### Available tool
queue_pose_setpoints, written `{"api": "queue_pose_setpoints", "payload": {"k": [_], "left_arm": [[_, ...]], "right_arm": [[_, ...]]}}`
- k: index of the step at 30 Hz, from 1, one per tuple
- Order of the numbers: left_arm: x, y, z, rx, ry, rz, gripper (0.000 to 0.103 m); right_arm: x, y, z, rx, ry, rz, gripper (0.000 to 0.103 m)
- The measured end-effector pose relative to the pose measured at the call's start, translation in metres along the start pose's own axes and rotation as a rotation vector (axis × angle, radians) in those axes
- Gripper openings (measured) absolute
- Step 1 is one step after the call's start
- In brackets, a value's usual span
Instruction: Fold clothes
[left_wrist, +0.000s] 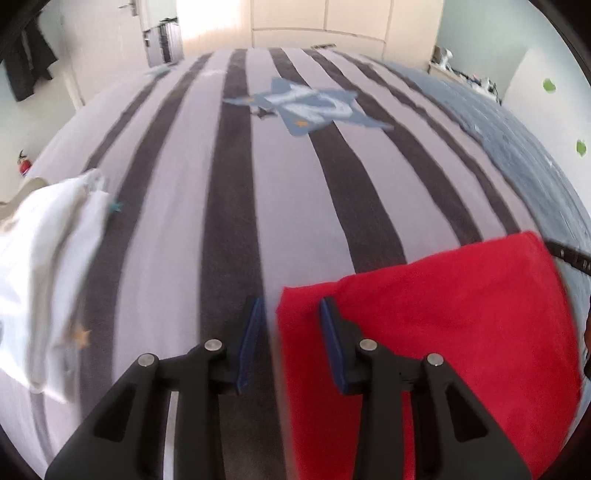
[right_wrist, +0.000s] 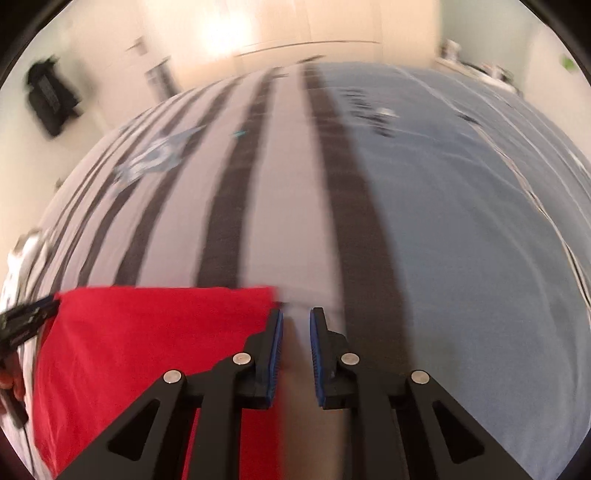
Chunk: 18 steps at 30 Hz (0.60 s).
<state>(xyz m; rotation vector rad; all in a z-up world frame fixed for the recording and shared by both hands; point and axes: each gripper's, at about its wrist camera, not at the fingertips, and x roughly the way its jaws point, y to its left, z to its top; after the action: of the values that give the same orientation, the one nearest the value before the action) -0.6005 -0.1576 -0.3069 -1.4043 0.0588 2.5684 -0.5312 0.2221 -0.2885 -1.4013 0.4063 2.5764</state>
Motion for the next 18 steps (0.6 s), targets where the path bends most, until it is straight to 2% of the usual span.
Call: {"api": "queue_pose_setpoints", "payload": {"k": [4,6,8,13,15,18], "left_arm": [[-0.059,0.008,-0.028,-0.030,-0.054,-0.047,0.032],[-0.087,0.010,-0.053,-0.049,-0.050,-0.080,0.033],[-0.110,0.008,-0.087,-0.062,-0.015,-0.113,0.033],[-0.151,0.006,-0.167,-0.099,0.085,-0.148,0.033],[-0.165,0.003,-0.199,-0.099,0.117,-0.142,0.034],[-0.176,-0.005,-0.237,-0.079,0.164,-0.124,0.034]], "right_arm": [[-0.046,-0.011,-0.028,-0.018,-0.010,0.050,0.015],[-0.072,-0.012,-0.052,-0.022,0.007,0.084,0.023],[-0.100,-0.011,-0.087,-0.018,0.040,0.109,0.027],[-0.159,-0.004,-0.176,-0.019,0.124,0.137,0.029],[-0.183,-0.001,-0.212,-0.020,0.157,0.148,0.041],[-0.205,0.004,-0.256,-0.030,0.190,0.136,0.043]]}}
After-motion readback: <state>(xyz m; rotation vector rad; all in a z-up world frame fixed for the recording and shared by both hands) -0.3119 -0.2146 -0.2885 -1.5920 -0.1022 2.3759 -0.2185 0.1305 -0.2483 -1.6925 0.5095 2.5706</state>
